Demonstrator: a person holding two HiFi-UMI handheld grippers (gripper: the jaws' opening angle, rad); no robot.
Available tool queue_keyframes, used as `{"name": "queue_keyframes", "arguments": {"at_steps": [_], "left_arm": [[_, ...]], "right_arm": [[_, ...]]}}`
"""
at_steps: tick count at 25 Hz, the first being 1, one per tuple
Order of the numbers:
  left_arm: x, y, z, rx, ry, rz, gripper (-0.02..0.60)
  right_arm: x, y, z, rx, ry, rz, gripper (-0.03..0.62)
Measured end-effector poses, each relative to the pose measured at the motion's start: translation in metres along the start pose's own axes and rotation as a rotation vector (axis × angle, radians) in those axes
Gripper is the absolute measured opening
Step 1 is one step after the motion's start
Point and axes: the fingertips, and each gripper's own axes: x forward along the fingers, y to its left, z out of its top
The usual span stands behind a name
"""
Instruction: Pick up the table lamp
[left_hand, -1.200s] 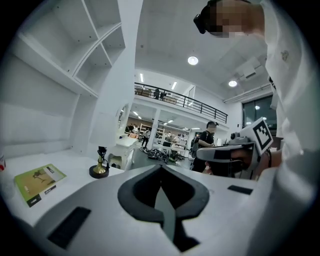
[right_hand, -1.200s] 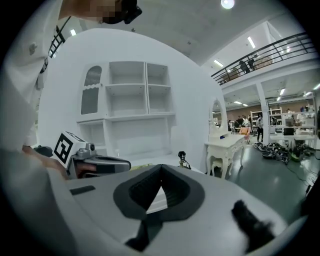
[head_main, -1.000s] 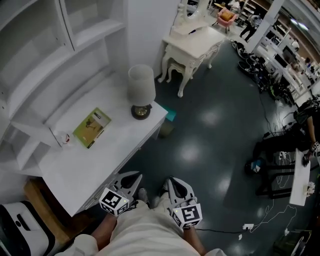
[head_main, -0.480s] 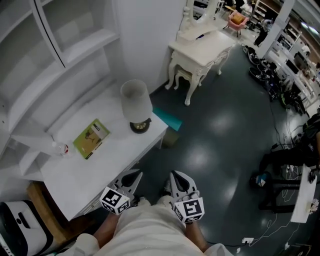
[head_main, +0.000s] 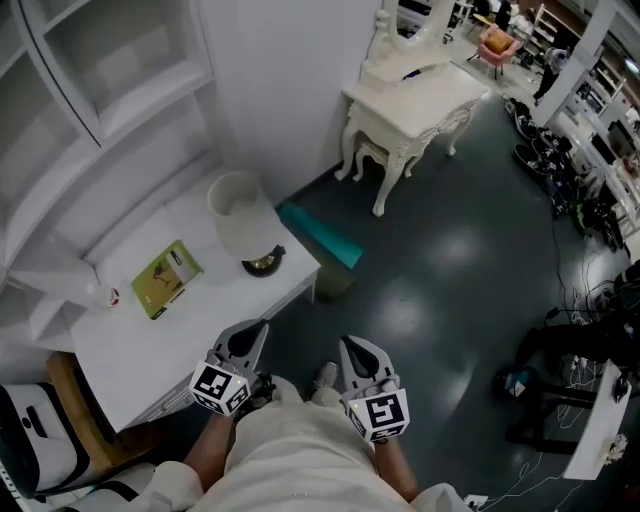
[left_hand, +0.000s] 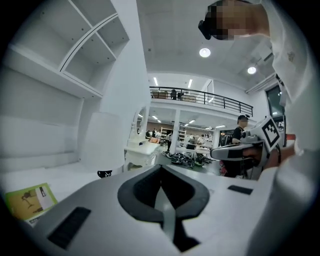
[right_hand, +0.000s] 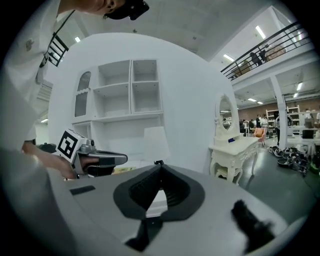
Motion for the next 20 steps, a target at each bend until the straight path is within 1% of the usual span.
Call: {"name": "queue_keyframes", "arguments": {"at_steps": [5,9,13,16,20], "left_arm": [[0.026,0.022,-0.011,0.029,0.032,0.083,0.009],[0.045,0.048,-0.023,0.006,0.028,0.13,0.009],[0.057,0.071,-0.037,-0.009,0.043,0.152,0.009],[0.064,0.09,-0.047,-0.017,0.024,0.146,0.011],[0.078,0.117,-0.064,0.005,0.011,0.146,0.011]], "right_arm": [[0.012,-0.023,-0.01,-0.002,0.046,0.033,0.012],[0.033,-0.032,-0.025,0.016,0.085,0.051,0.012],[0.05,-0.031,-0.037,0.042,0.129,0.069,0.012],[0.062,-0.026,-0.051,0.044,0.151,0.091,0.012],[0.079,-0.024,-0.061,0.041,0.179,0.091,0.012]]}}
